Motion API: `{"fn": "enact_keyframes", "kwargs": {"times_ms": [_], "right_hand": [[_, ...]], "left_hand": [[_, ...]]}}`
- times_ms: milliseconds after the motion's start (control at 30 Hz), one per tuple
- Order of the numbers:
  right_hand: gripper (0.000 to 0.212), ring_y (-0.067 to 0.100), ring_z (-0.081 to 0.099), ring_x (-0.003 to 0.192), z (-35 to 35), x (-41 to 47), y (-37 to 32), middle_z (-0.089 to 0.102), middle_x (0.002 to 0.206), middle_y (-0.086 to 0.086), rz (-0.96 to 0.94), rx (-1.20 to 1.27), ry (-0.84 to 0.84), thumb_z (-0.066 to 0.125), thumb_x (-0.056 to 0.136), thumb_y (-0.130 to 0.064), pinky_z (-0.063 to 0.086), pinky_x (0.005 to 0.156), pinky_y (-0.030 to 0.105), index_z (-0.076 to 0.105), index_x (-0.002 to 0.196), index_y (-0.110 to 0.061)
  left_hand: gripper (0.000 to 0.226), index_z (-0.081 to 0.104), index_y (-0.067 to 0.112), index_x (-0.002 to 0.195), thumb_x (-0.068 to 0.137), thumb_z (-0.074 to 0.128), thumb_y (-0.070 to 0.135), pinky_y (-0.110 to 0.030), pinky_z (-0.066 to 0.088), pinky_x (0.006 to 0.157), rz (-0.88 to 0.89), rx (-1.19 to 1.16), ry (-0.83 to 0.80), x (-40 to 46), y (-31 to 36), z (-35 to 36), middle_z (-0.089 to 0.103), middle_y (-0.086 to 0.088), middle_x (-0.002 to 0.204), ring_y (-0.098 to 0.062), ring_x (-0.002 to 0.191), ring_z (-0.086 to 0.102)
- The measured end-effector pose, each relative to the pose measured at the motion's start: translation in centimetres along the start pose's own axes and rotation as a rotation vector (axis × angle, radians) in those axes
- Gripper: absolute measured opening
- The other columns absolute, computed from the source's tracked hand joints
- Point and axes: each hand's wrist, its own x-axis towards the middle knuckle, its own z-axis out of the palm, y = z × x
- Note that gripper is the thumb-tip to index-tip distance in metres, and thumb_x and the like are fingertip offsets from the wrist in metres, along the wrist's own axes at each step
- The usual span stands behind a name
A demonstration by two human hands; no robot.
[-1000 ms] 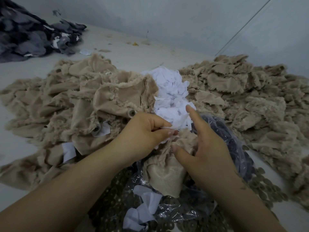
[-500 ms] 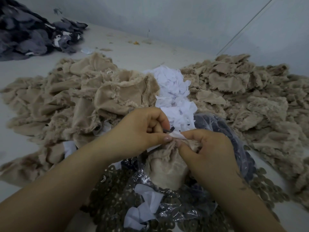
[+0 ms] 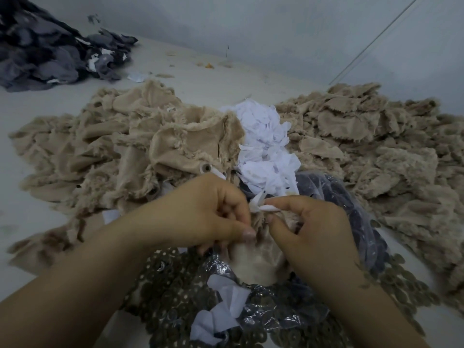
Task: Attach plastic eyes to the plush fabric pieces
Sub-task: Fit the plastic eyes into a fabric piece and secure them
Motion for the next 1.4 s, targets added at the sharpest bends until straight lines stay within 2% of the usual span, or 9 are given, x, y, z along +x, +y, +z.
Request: {"fn": "enact_keyframes", "kwargs": {"times_ms": [233, 467, 667, 800, 900, 1000, 1133, 1267, 1400], "right_hand": [[0.027, -0.009, 0.057, 0.054, -0.2, 0.0, -0.2, 0.056, 0.051, -0.026, -0.019, -0.019, 0.011, 0.076, 0.081, -0.013, 0.041, 0.055, 0.003, 0.079, 0.101, -0.030], [0.065, 0.004, 0.048, 0.040, -0.4, 0.2, 0.0, 0.060, 0.058, -0.024, 0.140, 0.023, -0.031, 0.074, 0.084, -0.019, 0.044, 0.048, 0.013, 0.048, 0.142, -0.034], [0.053, -0.016, 0.056, 0.058, -0.2, 0.3, 0.2, 0.059, 0.069, -0.016, 0.225, 0.181, -0.040, 0.070, 0.076, -0.014, 0.041, 0.052, 0.004, 0.061, 0.125, -0.032], [0.053, 0.002, 0.065, 0.069, -0.4, 0.3, 0.2, 0.070, 0.087, -0.007, 0.229, 0.341, -0.063, 0.070, 0.083, -0.009, 0.050, 0.055, 0.017, 0.061, 0.124, -0.041], [0.062, 0.024, 0.050, 0.047, -0.5, 0.4, 0.1, 0.071, 0.080, 0.000, 0.191, 0.319, -0.036, 0.068, 0.083, 0.002, 0.048, 0.042, 0.033, 0.063, 0.120, -0.048], [0.059, 0.008, 0.031, 0.035, -0.7, 0.2, 0.3, 0.070, 0.071, -0.003, 0.172, 0.351, -0.026, 0.065, 0.084, 0.006, 0.030, 0.036, 0.019, 0.068, 0.114, -0.045], [0.066, 0.005, 0.039, 0.037, -0.7, 0.3, 0.1, 0.062, 0.063, 0.000, 0.158, 0.310, -0.043, 0.067, 0.080, 0.007, 0.034, 0.038, 0.015, 0.062, 0.119, -0.045], [0.071, -0.013, 0.059, 0.064, -0.2, 0.0, -0.2, 0.060, 0.095, -0.029, 0.079, 0.228, -0.038, 0.070, 0.078, 0.007, 0.043, 0.054, 0.004, 0.056, 0.128, -0.041], [0.069, 0.002, 0.043, 0.039, -0.1, -0.3, -0.3, 0.063, 0.066, -0.013, 0.025, 0.191, -0.004, 0.069, 0.076, 0.002, 0.032, 0.040, 0.006, 0.059, 0.129, -0.041]], "left_hand": [[0.021, 0.073, 0.023, 0.091, 0.075, 0.083, 0.014, -0.013, 0.042, 0.068, 0.221, 0.303, 0.323, 1.6, -0.7, 1.2, 0.058, 0.006, 0.092, -0.006, 0.079, 0.057], [0.019, 0.059, 0.009, 0.065, 0.080, 0.071, 0.008, -0.036, 0.050, 0.062, 0.303, 0.233, 0.769, 1.5, 0.0, 1.8, 0.064, -0.005, 0.071, -0.021, 0.067, 0.061], [0.015, 0.062, 0.006, 0.071, 0.083, 0.070, 0.005, -0.040, 0.045, 0.076, 0.538, 0.460, 0.483, 1.5, 1.2, 4.3, 0.063, -0.005, 0.077, -0.023, 0.079, 0.059], [0.022, 0.072, 0.002, 0.082, 0.095, 0.058, 0.013, -0.040, 0.050, 0.079, 0.528, 0.193, 0.429, 1.4, 1.0, 4.4, 0.070, -0.005, 0.086, -0.019, 0.087, 0.065], [0.009, 0.071, 0.006, 0.085, 0.088, 0.063, 0.007, -0.047, 0.054, 0.072, 0.414, -0.007, 0.553, 1.3, 0.7, 3.6, 0.069, -0.004, 0.086, -0.020, 0.081, 0.067], [0.012, 0.071, 0.014, 0.091, 0.084, 0.073, 0.004, -0.043, 0.057, 0.068, 0.250, -0.067, 0.608, 1.4, 0.2, 3.1, 0.069, -0.001, 0.084, -0.022, 0.073, 0.066], [0.023, 0.072, 0.024, 0.108, 0.085, 0.073, 0.025, -0.020, 0.056, 0.074, 0.059, -0.112, 0.440, 1.8, -0.2, 2.8, 0.072, 0.007, 0.094, -0.010, 0.086, 0.068], [0.039, 0.077, 0.023, 0.093, 0.073, 0.066, 0.054, -0.049, 0.056, 0.081, 0.025, -0.262, 0.351, 2.0, 0.1, 2.9, 0.074, -0.011, 0.091, -0.035, 0.090, 0.069], [0.030, 0.073, 0.008, 0.081, 0.074, 0.078, 0.037, -0.051, 0.056, 0.071, 0.041, -0.298, 0.475, 2.5, -0.1, 3.2, 0.071, -0.023, 0.081, -0.044, 0.075, 0.065]]}}
